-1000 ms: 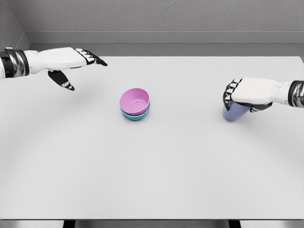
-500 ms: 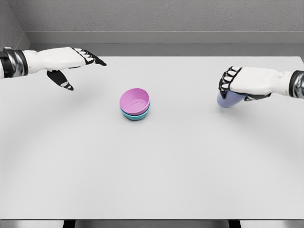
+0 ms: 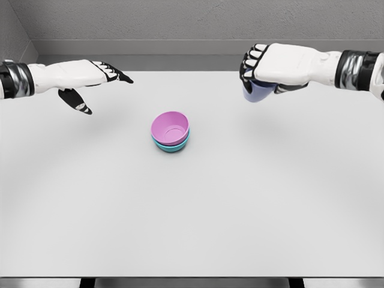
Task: Stacking bowl and cup with both arms
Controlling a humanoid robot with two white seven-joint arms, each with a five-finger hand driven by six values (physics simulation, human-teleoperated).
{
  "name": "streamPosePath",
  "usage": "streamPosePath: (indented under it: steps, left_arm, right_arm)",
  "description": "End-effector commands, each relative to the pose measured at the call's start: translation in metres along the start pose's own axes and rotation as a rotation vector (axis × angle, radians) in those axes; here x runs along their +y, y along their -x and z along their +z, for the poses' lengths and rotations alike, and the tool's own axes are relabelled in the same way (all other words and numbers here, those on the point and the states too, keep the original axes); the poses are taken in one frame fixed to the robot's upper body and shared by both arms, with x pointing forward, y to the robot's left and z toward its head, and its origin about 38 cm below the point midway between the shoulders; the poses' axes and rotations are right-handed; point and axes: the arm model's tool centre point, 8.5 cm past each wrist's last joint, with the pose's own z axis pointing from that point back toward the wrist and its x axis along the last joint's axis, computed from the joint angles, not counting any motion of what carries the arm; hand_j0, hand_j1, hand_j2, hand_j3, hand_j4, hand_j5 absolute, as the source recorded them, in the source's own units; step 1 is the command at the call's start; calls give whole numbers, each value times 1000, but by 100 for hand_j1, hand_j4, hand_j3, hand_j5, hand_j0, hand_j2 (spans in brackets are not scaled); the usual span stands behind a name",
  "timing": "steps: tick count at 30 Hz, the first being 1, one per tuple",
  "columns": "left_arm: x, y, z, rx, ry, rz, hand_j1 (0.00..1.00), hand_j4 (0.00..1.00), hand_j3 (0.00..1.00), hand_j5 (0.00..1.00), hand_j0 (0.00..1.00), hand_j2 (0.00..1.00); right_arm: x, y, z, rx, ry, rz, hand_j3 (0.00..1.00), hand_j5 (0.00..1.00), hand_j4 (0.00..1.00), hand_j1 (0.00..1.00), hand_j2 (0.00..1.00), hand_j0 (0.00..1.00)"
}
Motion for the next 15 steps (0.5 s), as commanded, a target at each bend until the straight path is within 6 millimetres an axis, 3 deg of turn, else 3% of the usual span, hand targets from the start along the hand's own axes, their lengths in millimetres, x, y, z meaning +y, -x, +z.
streamPosePath:
  steps: [1, 6, 11, 15]
  left_arm:
    - [0, 0, 1, 1, -4, 6, 100, 100, 100, 100, 100, 100]
    - [1, 2, 2, 5, -6, 6, 100, 100, 100, 100, 100, 100]
    - [-3, 46, 37, 138, -48, 102, 100, 100, 100, 100, 100, 100]
    - [-4, 47, 39, 141, -46, 103, 100, 100, 100, 100, 100, 100]
  right_arm:
    - [-6, -5, -8, -20, 22, -3, 29, 29, 29, 29, 29, 29]
    - [-22, -19, -28, -73, 55, 21, 29, 29, 29, 29, 29, 29]
    - [-36, -33, -47, -122, 76, 43, 29, 29, 29, 29, 29, 29]
    - [-45, -50, -66, -180, 81, 67, 29, 29, 29, 29, 29, 29]
